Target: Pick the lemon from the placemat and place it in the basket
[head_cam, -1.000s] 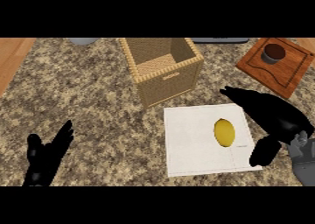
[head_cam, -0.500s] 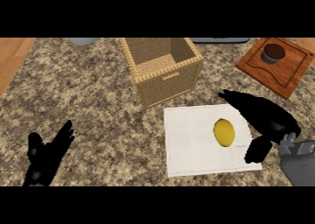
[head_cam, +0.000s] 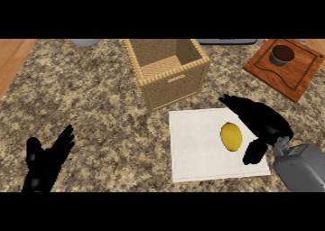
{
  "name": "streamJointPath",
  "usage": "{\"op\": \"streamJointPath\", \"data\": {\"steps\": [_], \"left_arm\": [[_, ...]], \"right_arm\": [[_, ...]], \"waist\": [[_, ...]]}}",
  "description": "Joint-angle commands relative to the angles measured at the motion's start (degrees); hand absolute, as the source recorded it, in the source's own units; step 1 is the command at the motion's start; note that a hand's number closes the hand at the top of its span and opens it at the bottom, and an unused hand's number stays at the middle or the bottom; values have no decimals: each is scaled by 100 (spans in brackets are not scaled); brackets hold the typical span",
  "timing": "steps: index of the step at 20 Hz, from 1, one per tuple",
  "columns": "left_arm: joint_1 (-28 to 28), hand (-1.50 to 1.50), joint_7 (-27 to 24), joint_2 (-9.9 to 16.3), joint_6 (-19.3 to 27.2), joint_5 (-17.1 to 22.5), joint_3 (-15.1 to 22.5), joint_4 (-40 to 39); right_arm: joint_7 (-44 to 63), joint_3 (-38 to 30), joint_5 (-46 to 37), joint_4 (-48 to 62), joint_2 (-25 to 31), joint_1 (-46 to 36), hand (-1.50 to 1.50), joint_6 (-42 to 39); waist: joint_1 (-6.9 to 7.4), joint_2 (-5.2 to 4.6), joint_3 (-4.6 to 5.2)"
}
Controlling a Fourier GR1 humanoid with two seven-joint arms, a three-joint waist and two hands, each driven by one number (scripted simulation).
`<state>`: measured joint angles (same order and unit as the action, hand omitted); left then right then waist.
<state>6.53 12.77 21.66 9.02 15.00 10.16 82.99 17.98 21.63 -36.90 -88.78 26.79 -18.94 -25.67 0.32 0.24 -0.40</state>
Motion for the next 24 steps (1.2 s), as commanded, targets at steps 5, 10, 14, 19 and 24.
{"op": "streamJointPath", "data": {"steps": [5, 10, 14, 19, 24], "left_arm": [[-12, 0, 121, -321, -21, -289, 61, -218], [-227, 0, -438, -383, -298, -263, -226, -1201], [69, 0, 335, -197, -311, -233, -268, -57], [-19, 0, 154, -412, -307, -470, -278, -402], [-104, 0, -24, -599, -252, -642, -340, -727]], "right_arm": [[-132, 57, -543, 460, -278, -14, -150, -130], [61, 243, -835, 565, -437, 138, -150, -154], [-257, 29, -983, 943, -599, 120, -150, 20], [-629, -100, -1175, 1015, -556, 150, -150, 115], [-737, -184, -1390, 1383, -730, 130, -150, 343]], "waist": [[-4, -30, 39], [-45, -36, 45], [-8, -24, 39], [-22, -26, 40], [-30, -30, 41]]}}
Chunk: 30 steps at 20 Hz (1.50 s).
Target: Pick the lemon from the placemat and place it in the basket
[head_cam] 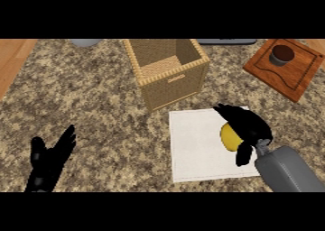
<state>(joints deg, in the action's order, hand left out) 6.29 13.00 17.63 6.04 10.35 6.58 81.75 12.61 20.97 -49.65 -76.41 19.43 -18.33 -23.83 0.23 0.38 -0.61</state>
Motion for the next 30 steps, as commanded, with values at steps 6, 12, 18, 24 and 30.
{"op": "streamJointPath", "data": {"steps": [6, 12, 18, 24, 30], "left_arm": [[256, 0, 32, 9, -288, -64, -94, -89], [49, 0, 287, -96, -223, -198, -207, -131], [-171, 0, 344, -268, -108, -288, 6, -61], [-78, 0, 301, -250, -244, -290, 65, -67], [-194, 0, 337, -264, -264, -238, 22, -57]], "right_arm": [[-617, 247, -682, 64, 73, 13, 150, 430], [-869, 217, -1128, 543, -129, -15, 150, 884], [1106, 2330, -1406, -168, -1894, -46, 150, 616], [2854, 3784, -773, -513, -1932, -387, 150, 1487], [3110, 3344, 457, -2043, -1941, -174, 150, 3434]], "waist": [[0, -36, 62], [-7, -39, 61], [194, -44, 65], [383, -57, 58], [312, -76, 21]]}}
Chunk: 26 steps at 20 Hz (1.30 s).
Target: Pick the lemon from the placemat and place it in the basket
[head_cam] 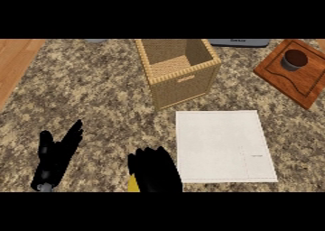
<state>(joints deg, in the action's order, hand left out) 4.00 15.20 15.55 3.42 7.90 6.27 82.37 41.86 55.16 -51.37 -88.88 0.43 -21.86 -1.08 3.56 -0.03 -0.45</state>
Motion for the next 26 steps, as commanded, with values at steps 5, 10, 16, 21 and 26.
{"op": "streamJointPath", "data": {"steps": [5, 10, 16, 21, 26], "left_arm": [[180, 0, 34, -102, -12, 3, 39, -304], [310, 0, -123, -97, 2, -33, -21, -307], [385, 0, -31, 136, -113, -2, -156, -106], [356, 0, -13, 40, -77, 34, -198, -75], [180, 0, -224, -91, -39, -128, -161, -465]], "right_arm": [[1029, 74, 593, -1423, -43, -844, 150, 2365], [2399, -582, 740, -1480, -43, -2301, 150, 2426], [3022, -1733, 1039, -896, -41, -3854, 150, 2153], [3158, -2458, 1391, -269, -41, -4687, 150, 1866], [2575, -2920, 1724, 932, -42, -5202, 150, 1866]], "waist": [[-68, 18, 52], [-129, 29, 63], [-139, 32, 60], [-207, 23, 57], [-227, -19, 61]]}}
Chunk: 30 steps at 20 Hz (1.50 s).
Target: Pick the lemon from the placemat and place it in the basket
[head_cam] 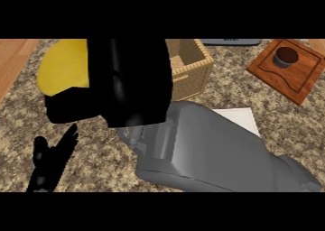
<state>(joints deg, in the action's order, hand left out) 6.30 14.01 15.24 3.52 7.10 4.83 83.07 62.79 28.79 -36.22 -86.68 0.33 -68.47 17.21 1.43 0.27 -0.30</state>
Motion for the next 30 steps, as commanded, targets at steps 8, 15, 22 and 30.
{"op": "streamJointPath", "data": {"steps": [8, 15, 22, 30], "left_arm": [[115, 0, 111, 19, -166, 36, -128, -201], [172, 0, 91, -111, -96, -78, -64, -74], [2, 0, 110, -279, 13, -233, -6, -222], [-22, 0, 163, -253, -110, -175, -84, -201]], "right_arm": [[-1173, -929, 430, 2243, -32, -600, 150, 4], [-1734, -1136, 1158, 3154, -33, -713, 150, 818], [-3414, -1552, 1873, 3868, -33, 52, 150, 1229], [-3247, -1311, 1242, 5003, 155, -82, 150, 1769]], "waist": [[-23, -56, 35], [68, -68, 36], [33, -86, 32], [-30, -65, 38]]}}
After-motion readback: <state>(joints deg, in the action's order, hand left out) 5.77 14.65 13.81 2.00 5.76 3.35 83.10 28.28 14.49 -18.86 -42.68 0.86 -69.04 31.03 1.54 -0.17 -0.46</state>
